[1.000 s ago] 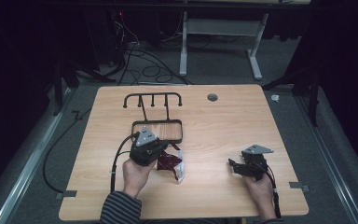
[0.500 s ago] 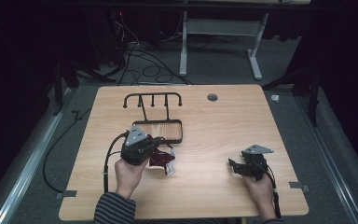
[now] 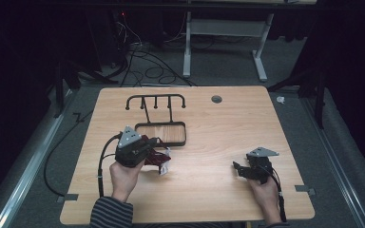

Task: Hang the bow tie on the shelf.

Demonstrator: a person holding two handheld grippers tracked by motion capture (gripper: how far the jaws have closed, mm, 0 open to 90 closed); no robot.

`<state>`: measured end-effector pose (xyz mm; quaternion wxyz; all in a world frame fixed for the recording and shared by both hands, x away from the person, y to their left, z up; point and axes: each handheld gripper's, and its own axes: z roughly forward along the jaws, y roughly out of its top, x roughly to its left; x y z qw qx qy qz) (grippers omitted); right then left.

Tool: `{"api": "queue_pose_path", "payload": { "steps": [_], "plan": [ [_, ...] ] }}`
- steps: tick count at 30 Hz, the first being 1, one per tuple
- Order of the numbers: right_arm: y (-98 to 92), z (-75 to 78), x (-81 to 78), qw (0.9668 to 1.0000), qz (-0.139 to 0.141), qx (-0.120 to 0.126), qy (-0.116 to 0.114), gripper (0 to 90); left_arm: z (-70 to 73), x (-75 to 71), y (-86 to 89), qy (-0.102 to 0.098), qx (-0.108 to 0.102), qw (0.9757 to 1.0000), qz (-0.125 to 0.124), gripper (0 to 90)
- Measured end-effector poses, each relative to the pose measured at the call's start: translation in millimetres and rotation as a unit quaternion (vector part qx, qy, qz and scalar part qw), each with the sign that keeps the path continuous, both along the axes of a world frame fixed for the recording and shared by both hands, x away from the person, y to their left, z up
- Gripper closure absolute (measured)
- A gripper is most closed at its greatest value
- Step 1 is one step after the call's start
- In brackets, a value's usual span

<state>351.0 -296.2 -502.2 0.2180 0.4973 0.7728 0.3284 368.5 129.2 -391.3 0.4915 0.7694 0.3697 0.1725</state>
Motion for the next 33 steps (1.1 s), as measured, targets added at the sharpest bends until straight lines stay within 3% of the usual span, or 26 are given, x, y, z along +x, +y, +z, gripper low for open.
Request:
{"api": "queue_pose_path", "payload": {
  "steps": [22, 25, 33],
  "plan": [
    [0.1, 0.1, -0.1, 1.0000, -0.001, 0.001, 0.001, 33.4, 15.8, 12.4, 11.8, -0.002, -0.009, 0.9999, 0.013, 89.6],
    [0.1, 0.1, 0.0, 1.0000, -0.001, 0.001, 0.001, 33.4, 17.6, 16.3, 14.4, 0.002, -0.020, 0.9997, 0.016, 89.5],
    [0.0, 0.1, 0.0, 1.0000, 0.000, 0.000, 0.001, 33.4, 23.8, 22.8, 12.0, -0.004, -0.010, 0.9997, 0.020, 89.5]
  ]
}}
